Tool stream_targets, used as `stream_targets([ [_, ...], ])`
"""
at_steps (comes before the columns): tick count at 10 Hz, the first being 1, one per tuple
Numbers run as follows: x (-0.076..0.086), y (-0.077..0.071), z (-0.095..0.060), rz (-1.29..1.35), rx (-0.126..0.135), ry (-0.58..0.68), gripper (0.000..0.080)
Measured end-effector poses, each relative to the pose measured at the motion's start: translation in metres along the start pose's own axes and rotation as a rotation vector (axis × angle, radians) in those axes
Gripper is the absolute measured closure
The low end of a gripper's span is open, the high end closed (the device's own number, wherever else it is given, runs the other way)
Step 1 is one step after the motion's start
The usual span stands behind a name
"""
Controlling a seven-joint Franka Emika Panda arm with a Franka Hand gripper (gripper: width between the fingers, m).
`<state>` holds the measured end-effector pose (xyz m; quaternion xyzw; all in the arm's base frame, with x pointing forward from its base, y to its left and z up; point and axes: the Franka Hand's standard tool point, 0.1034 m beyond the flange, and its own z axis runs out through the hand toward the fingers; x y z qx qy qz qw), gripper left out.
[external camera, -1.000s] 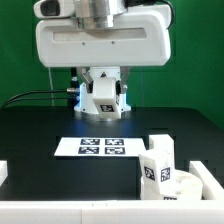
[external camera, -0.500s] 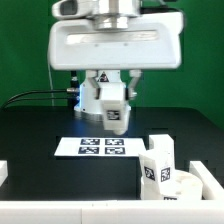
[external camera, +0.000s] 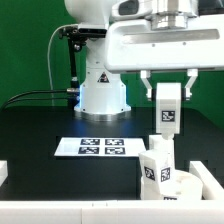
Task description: Assemble stool
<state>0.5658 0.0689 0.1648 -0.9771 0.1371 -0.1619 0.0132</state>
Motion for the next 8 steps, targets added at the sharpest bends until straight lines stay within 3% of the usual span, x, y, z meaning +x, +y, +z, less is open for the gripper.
stream_targets([
  [2,-0.001,-0.002,0.001,-0.004,0.000,-0.002,0.0463],
  [5,0.013,-0.028,0.016,-0.034,-0.007,0.061,0.0463],
  [8,0.014,-0.029,0.021,-0.050,0.002,0.116,0.0463],
])
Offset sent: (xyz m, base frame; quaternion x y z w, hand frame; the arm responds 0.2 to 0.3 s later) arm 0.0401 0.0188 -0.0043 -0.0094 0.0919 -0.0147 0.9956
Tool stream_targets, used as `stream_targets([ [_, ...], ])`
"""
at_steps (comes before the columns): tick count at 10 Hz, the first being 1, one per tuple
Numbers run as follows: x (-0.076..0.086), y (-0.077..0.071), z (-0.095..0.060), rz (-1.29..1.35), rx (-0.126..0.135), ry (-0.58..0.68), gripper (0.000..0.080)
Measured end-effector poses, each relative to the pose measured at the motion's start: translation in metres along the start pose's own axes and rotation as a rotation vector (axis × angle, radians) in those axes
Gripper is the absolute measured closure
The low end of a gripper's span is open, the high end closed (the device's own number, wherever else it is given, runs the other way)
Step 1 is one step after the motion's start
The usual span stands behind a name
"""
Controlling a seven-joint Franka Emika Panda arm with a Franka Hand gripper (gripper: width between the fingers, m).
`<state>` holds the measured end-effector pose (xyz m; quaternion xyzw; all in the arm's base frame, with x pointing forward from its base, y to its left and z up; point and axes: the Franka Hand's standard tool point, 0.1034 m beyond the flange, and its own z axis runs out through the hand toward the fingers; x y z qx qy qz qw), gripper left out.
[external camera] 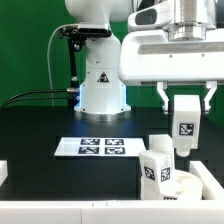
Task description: Assemble stool
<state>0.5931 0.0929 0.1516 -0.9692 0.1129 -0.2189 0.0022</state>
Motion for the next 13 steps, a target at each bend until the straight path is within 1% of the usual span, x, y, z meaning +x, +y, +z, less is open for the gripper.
stream_targets([
  [1,-0.003,-0.003,0.001,0.002,0.002,0.000,0.0463],
  [2,-0.006,-0.014,0.003,0.012,0.020,0.051,0.0463],
  [3,-0.015,-0.026,0.008,0.005,0.043,0.141,0.0463],
  [4,-0.021,-0.028,0.013,0.010,0.044,0.194,0.0463],
  [5,-0.021,-0.029,0.014,0.014,0.044,0.230,0.0463],
  [6,-0.023,-0.028,0.016,0.014,0.038,0.243,0.0463],
  [7,-0.024,-0.024,0.018,-0.008,0.027,0.229,0.0463],
  [8,-0.022,-0.015,0.018,-0.036,0.014,0.235,0.0463],
  [9,-0.023,-0.008,0.021,-0.052,0.002,0.229,0.0463],
  [10,-0.027,-0.007,0.025,-0.051,-0.004,0.222,0.0463],
  [11,-0.035,-0.011,0.029,-0.044,-0.008,0.213,0.0463],
  [13,-0.043,-0.013,0.034,-0.047,-0.010,0.200,0.0463],
])
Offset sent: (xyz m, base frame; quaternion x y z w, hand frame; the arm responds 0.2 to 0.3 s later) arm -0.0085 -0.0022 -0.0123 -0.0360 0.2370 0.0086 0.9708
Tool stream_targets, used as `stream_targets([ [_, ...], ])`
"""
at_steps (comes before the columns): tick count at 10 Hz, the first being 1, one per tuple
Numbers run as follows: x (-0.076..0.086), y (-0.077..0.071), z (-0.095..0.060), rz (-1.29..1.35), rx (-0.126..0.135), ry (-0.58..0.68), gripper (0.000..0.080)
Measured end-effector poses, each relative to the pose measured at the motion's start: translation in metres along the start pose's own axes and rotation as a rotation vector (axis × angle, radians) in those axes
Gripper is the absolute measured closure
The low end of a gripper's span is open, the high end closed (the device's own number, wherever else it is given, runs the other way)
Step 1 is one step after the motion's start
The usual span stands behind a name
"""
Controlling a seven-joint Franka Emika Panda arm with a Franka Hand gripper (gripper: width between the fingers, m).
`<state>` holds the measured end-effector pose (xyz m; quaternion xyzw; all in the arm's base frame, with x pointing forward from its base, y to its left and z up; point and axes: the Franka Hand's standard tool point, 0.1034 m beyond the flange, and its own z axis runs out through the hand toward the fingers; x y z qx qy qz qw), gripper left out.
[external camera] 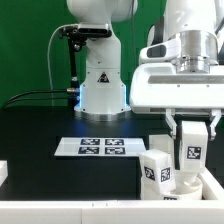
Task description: Assemble stool
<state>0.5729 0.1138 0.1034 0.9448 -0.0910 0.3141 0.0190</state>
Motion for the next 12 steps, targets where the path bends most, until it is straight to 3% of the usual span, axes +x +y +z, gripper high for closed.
stream_targets([
  [7,-0.019,-0.004,0.007,-0.003,-0.008,-0.024,0.0463],
  [12,-0.023,-0.006,0.007,0.032,-0.020,0.001,0.0463],
])
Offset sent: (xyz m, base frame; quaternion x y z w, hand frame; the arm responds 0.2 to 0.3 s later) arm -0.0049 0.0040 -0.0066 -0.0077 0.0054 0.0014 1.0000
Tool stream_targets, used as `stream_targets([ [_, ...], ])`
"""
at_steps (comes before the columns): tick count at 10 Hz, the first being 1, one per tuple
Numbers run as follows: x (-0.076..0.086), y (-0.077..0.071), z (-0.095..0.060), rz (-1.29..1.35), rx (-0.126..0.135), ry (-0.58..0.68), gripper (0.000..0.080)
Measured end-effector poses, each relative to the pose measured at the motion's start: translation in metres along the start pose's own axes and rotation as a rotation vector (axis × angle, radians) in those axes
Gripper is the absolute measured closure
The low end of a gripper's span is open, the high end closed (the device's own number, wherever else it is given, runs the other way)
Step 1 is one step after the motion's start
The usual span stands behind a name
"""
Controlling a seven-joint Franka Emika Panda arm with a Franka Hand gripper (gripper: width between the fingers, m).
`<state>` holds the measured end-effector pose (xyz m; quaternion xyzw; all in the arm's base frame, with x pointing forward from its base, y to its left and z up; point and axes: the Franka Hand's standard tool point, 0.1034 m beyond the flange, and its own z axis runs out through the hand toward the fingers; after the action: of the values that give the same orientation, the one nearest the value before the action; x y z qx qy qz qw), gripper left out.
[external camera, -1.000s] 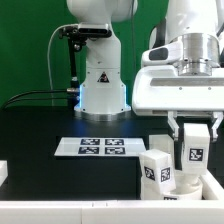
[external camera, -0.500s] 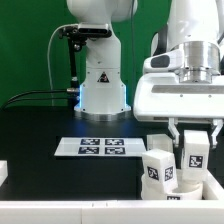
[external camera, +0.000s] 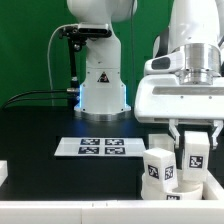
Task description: Assemble stool
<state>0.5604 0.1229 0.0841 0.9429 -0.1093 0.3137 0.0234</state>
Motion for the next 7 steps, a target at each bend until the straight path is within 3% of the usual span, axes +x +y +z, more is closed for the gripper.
stream_targets([
  [2,-0.0009,-0.0004,0.0001,0.002,-0.007,-0.011,0.0463],
  [3,-0.0030,0.0002,0.0012,0.002,-0.009,-0.021,0.0381],
  [4,-0.0034,0.0002,0.0013,0.001,-0.010,-0.023,0.0381],
  [5,-0.0035,0.0003,0.0014,0.001,-0.010,-0.023,0.0208],
  [7,-0.0038,0.0008,0.0017,0.003,-0.012,-0.043,0.0165],
])
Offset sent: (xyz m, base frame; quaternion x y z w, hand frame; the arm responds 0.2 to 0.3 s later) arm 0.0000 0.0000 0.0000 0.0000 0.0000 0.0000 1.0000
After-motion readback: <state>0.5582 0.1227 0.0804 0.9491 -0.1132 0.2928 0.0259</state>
